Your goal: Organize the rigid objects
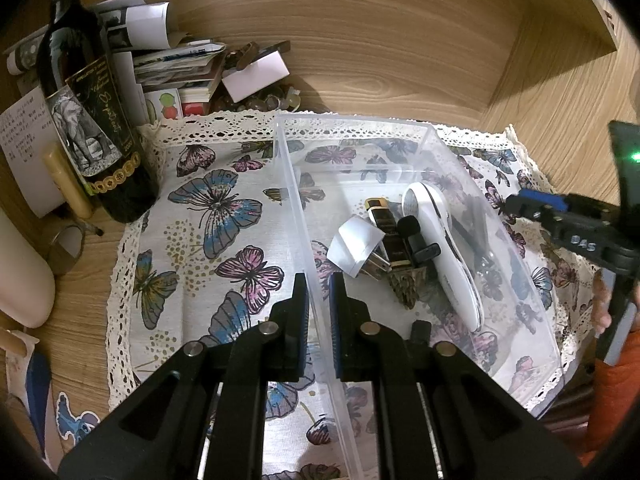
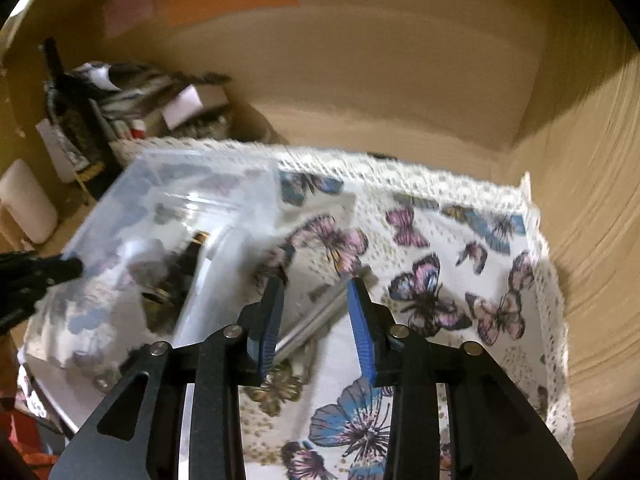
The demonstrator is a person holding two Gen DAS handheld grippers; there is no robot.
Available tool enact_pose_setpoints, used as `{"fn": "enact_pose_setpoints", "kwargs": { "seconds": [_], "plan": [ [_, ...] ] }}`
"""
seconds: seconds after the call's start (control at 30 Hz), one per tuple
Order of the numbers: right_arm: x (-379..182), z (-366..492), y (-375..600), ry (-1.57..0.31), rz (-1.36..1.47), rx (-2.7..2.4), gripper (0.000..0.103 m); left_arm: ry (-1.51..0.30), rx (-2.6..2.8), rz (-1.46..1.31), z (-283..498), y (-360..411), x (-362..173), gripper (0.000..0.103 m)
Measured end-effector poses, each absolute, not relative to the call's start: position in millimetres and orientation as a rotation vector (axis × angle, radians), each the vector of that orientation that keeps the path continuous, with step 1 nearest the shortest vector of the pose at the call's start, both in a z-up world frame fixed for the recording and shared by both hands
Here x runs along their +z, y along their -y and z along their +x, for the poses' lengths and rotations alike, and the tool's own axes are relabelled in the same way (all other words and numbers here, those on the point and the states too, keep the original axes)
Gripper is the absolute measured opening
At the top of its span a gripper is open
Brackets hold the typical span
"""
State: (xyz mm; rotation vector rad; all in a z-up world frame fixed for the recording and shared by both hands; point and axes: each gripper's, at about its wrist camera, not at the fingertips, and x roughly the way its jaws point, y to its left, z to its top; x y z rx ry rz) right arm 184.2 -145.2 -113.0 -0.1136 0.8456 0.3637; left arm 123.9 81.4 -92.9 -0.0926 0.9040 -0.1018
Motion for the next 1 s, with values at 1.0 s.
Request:
{"fn": "enact_pose_setpoints", "kwargs": {
  "seconds": [1.0],
  "plan": [
    [-109, 184, 172, -0.822, -0.042, 0.330, 0.016, -0.903, -0.100, -0.091, 124, -84, -94, 0.009]
  ]
}}
